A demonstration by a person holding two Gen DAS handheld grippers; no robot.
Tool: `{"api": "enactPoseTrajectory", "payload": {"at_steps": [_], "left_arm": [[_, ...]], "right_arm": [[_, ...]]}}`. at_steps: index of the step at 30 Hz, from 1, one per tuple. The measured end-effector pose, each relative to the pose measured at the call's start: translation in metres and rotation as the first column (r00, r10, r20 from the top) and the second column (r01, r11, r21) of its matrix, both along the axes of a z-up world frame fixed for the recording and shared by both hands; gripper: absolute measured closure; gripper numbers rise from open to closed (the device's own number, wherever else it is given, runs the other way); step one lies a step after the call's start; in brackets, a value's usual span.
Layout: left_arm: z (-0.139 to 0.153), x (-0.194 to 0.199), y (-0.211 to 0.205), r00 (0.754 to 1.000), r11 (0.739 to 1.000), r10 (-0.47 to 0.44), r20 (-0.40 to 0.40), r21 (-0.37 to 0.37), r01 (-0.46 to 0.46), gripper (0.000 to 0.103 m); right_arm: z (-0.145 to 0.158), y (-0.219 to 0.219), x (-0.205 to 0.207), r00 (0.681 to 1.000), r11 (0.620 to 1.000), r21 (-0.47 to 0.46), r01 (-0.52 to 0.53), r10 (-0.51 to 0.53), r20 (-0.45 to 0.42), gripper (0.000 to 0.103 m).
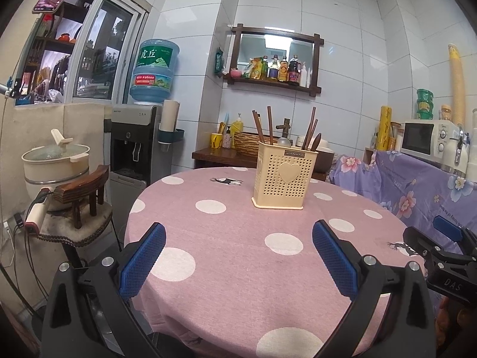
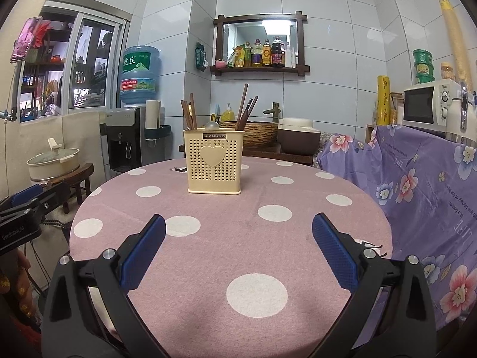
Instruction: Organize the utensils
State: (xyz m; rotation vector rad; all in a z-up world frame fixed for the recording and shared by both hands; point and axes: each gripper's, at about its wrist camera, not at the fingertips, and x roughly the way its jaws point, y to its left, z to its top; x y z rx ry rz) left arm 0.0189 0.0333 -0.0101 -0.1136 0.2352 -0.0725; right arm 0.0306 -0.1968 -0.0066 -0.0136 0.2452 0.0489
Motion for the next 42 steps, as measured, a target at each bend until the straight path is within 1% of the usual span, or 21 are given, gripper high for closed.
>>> {"api": "enactPoseTrajectory", "payload": {"at_steps": [6, 12, 16, 22, 36, 42], "left_arm": [[0.0005, -0.0013, -0.0022, 1.0, 1.0, -0.012, 0.004, 0.018, 0.012, 0.005], [0.0013, -0.0016, -0.0042, 1.0, 0.999, -0.005, 0.006, 0.041, 0.004, 0.005], [0.0012, 0.0003, -0.0042, 1.0, 0.999, -0.018, -0.005, 0.034, 0.018, 0.005], [0.0012, 0.0005, -0.0018, 1.0, 1.0, -0.021, -0.001, 0.014, 0.021, 0.005], [0.0, 0.0037, -0.0023, 1.0, 0.999, -0.019, -0.01, 0.034, 0.019, 0.005], [-0.002, 0.0056, 0.0007, 1.0, 1.0, -0.015, -0.027, 0.027, 0.016, 0.005]], "right_arm": [[0.0004, 0.001, -0.0001, 1.0, 1.0, -0.005, 0.002, -0.002, 0.002, 0.006], [-0.0002, 0.0019, -0.0005, 1.0, 1.0, -0.004, 0.003, -0.003, 0.001, 0.006], [-0.0003, 0.0024, -0.0006, 1.0, 1.0, -0.006, 0.002, -0.002, 0.002, 0.006], [-0.0002, 0.0023, -0.0008, 1.0, 1.0, -0.003, 0.003, -0.003, 0.003, 0.006], [-0.0024, 0.0034, -0.0001, 1.0, 1.0, -0.002, 0.004, -0.004, -0.007, 0.006], [-0.0025, 0.0039, -0.0004, 1.0, 1.0, -0.002, 0.004, -0.004, -0.007, 0.006]]}}
